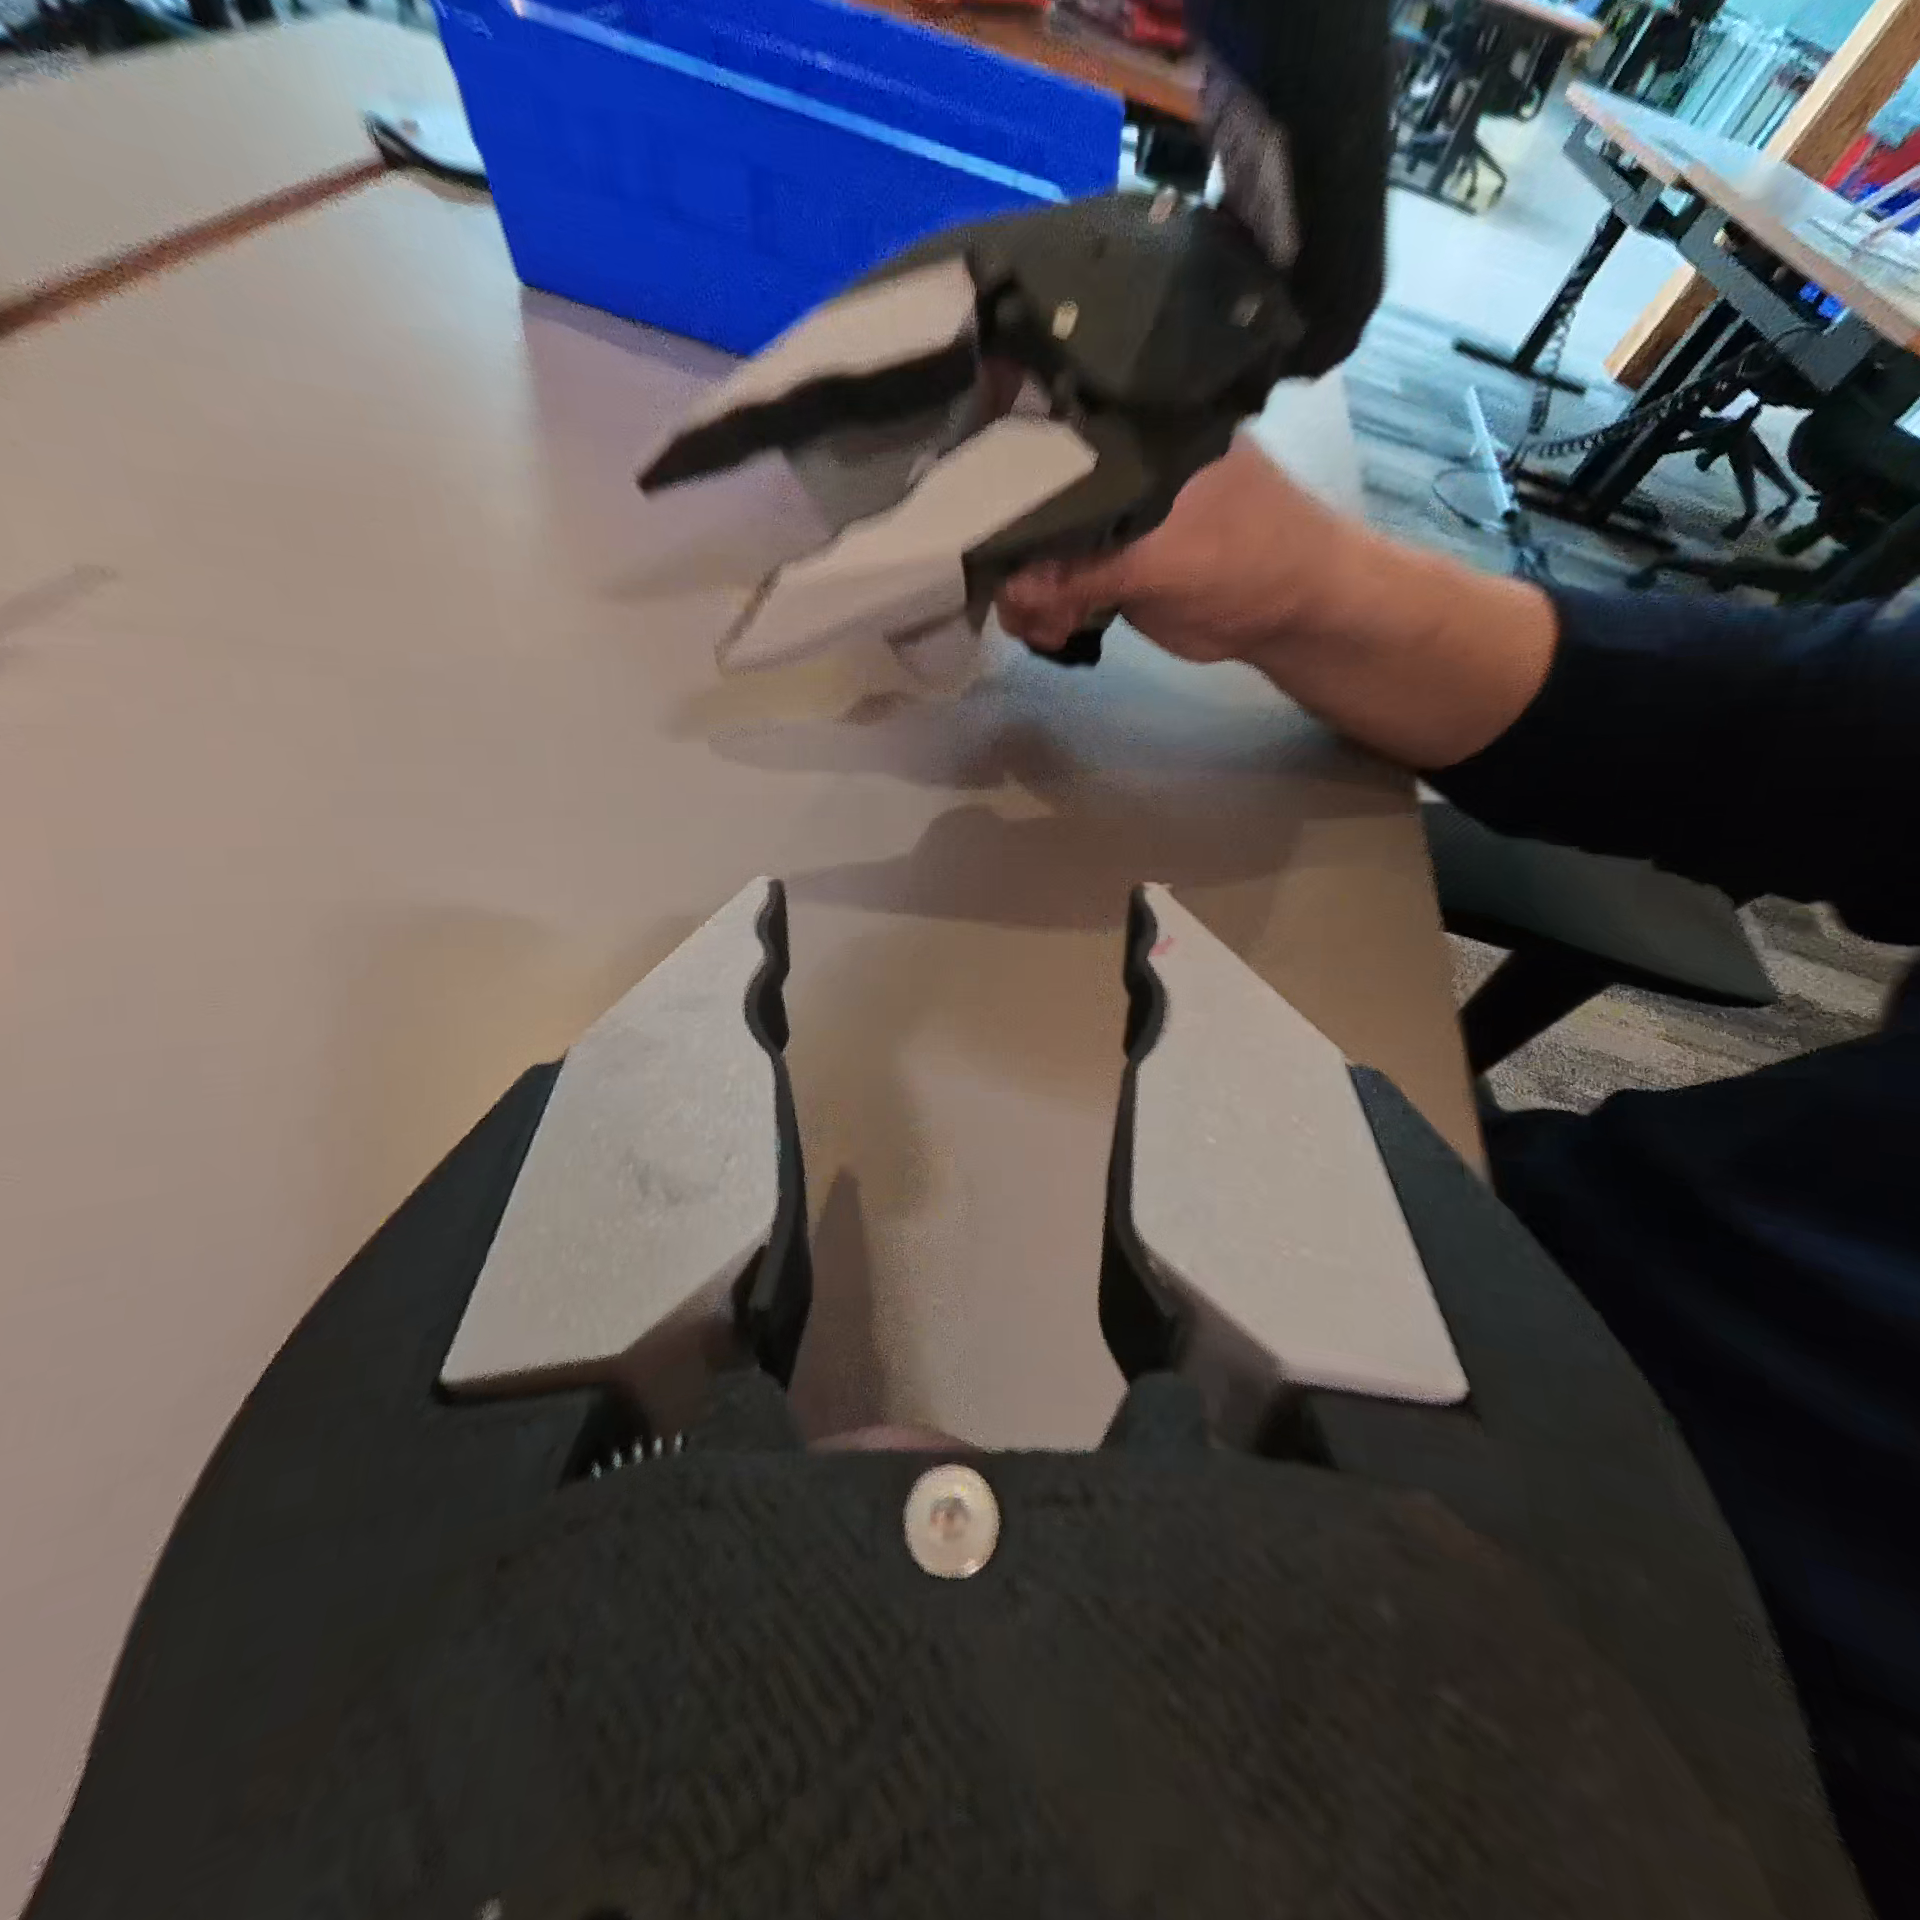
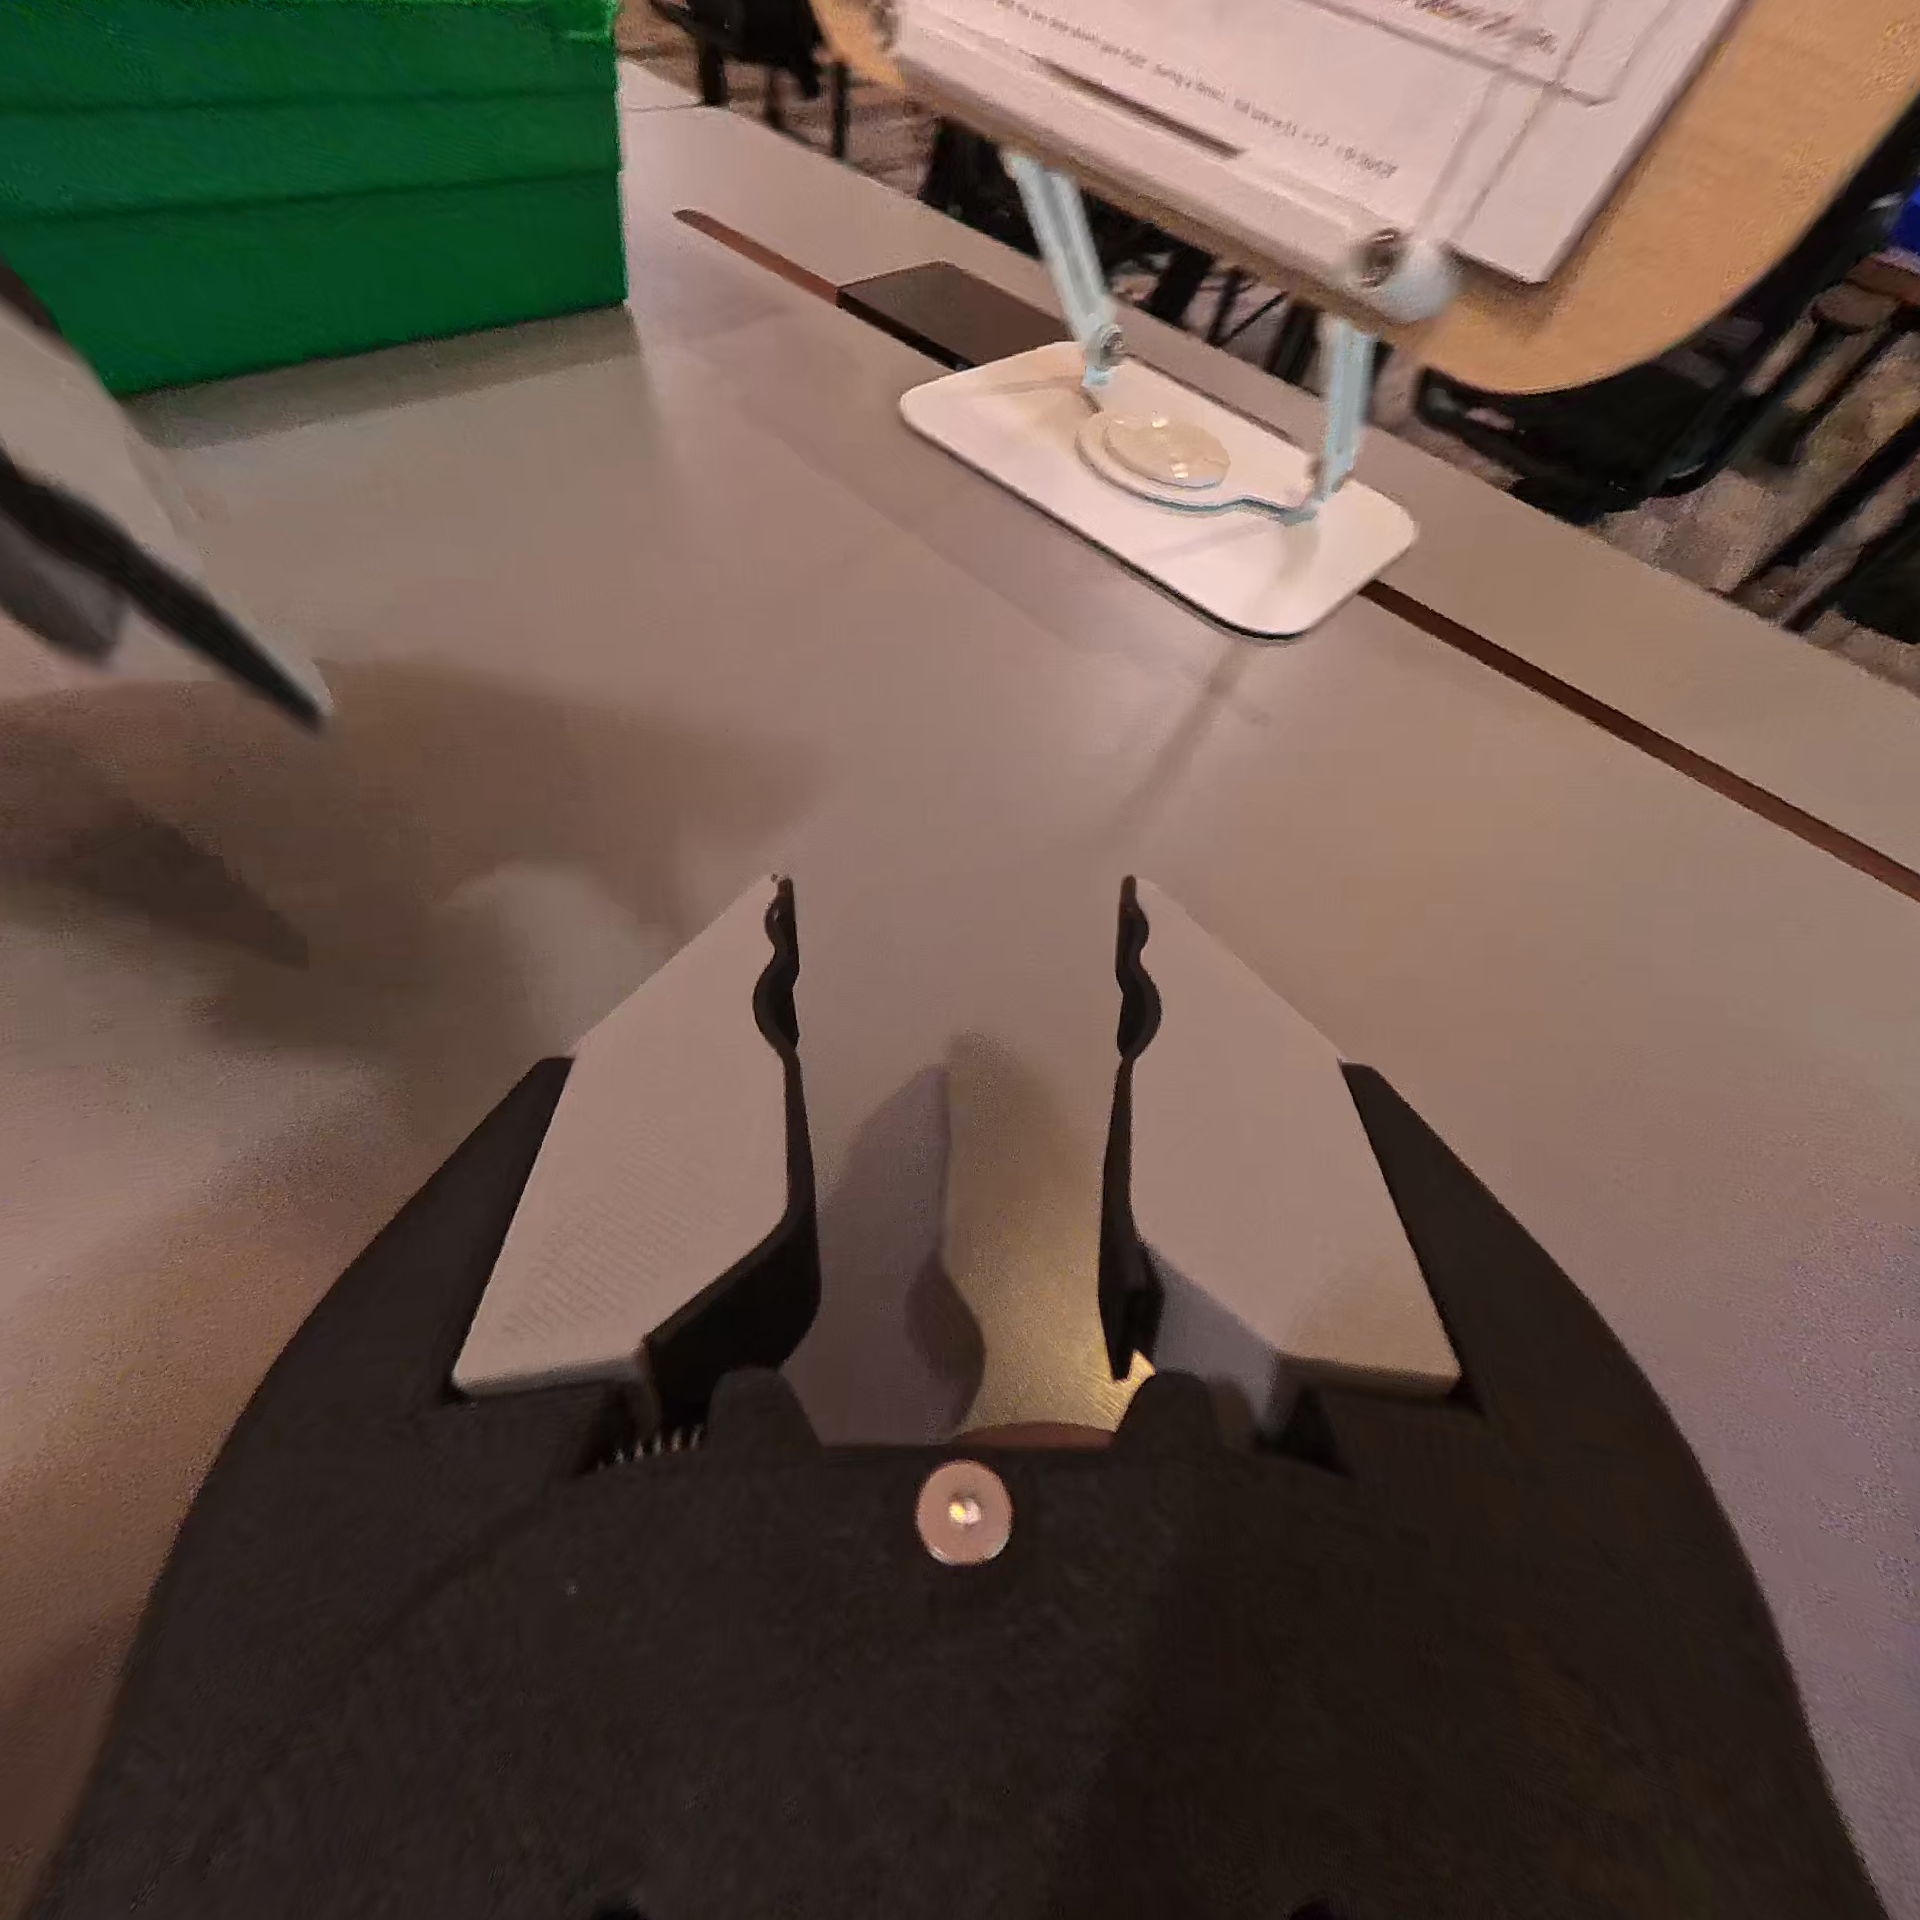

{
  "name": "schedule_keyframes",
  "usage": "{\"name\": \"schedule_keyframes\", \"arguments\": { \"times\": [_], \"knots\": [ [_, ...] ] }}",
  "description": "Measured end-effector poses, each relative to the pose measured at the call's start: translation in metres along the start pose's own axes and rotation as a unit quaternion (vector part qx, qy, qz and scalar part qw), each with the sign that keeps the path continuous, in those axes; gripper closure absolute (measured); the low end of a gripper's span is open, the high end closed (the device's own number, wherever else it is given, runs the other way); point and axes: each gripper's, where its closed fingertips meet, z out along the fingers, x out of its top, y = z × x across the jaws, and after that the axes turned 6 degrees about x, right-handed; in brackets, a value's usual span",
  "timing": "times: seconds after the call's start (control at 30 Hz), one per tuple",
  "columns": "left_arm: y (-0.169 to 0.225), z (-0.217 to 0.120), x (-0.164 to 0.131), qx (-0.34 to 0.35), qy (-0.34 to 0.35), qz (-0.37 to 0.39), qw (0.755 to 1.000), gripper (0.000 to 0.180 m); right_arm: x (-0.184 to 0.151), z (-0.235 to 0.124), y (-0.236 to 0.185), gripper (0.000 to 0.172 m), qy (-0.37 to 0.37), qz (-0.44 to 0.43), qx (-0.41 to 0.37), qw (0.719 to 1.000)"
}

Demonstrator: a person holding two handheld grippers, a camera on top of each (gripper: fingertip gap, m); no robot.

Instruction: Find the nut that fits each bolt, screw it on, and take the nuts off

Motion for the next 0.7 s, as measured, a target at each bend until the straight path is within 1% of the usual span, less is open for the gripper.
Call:
{"name": "schedule_keyframes", "arguments": {
  "times": [0.03, 0.1, 0.17, 0.2, 0.27, 0.3, 0.33, 0.37, 0.4, 0.43, 0.47, 0.5, 0.57, 0.63, 0.7],
  "knots": [
    [-0.002, -0.019, 0.009, 0.01, 0.008, 0.003, 1.0, 0.115, 0.001, 0.002, -0.006, 0.113, -0.004, -0.005, 0.018, 1.0],
    [-0.016, -0.069, 0.025, 0.051, 0.013, 0.013, 0.999, 0.115, 0.004, 0.001, -0.009, 0.115, 0.004, -0.025, 0.024, 0.999],
    [-0.04, -0.131, 0.033, 0.111, -0.008, 0.014, 0.994, 0.116, -0.003, 0.001, -0.009, 0.116, -0.006, -0.038, 0.021, 0.999],
    [-0.058, -0.163, 0.032, 0.152, -0.028, 0.005, 0.988, 0.118, -0.007, 0.001, -0.01, 0.116, -0.012, -0.035, 0.026, 0.999],
    [-0.105, -0.224, 0.018, 0.252, -0.082, -0.017, 0.964, 0.125, -0.015, 0.003, -0.016, 0.117, -0.019, -0.007, 0.052, 0.998],
    [-0.131, -0.251, 0.001, 0.297, -0.12, -0.033, 0.947, 0.131, -0.015, 0.003, -0.02, 0.117, -0.018, 0.01, 0.069, 0.997],
    [-0.154, -0.275, -0.023, 0.329, -0.168, -0.061, 0.927, 0.134, -0.013, 0.003, -0.025, 0.116, -0.017, 0.024, 0.086, 0.996],
    [-0.172, -0.293, -0.051, 0.343, -0.219, -0.099, 0.908, 0.132, -0.009, 0.001, -0.029, 0.117, -0.01, 0.029, 0.099, 0.995],
    [-0.185, -0.306, -0.077, 0.344, -0.261, -0.141, 0.891, 0.13, -0.004, -0.001, -0.03, 0.117, -0.001, 0.029, 0.103, 0.994],
    [-0.193, -0.311, -0.101, 0.333, -0.293, -0.181, 0.878, 0.132, -0.001, -0.003, -0.031, 0.117, 0.005, 0.026, 0.103, 0.994],
    [-0.196, -0.313, -0.121, 0.316, -0.324, -0.207, 0.867, 0.138, 0.002, -0.005, -0.031, 0.117, 0.01, 0.022, 0.102, 0.994],
    [-0.2, -0.314, -0.138, 0.311, -0.352, -0.219, 0.855, 0.14, 0.005, -0.007, -0.033, 0.117, 0.014, 0.019, 0.103, 0.994],
    [-0.21, -0.318, -0.165, 0.321, -0.409, -0.219, 0.826, 0.137, 0.01, -0.013, -0.034, 0.118, 0.027, 0.013, 0.105, 0.994],
    [-0.215, -0.319, -0.185, 0.316, -0.464, -0.215, 0.799, 0.137, 0.016, -0.02, -0.034, 0.119, 0.041, 0.01, 0.106, 0.993],
    [-0.22, -0.326, -0.203, 0.32, -0.517, -0.208, 0.766, 0.138, 0.019, -0.025, -0.033, 0.119, 0.049, 0.012, 0.107, 0.993]
  ]
}}
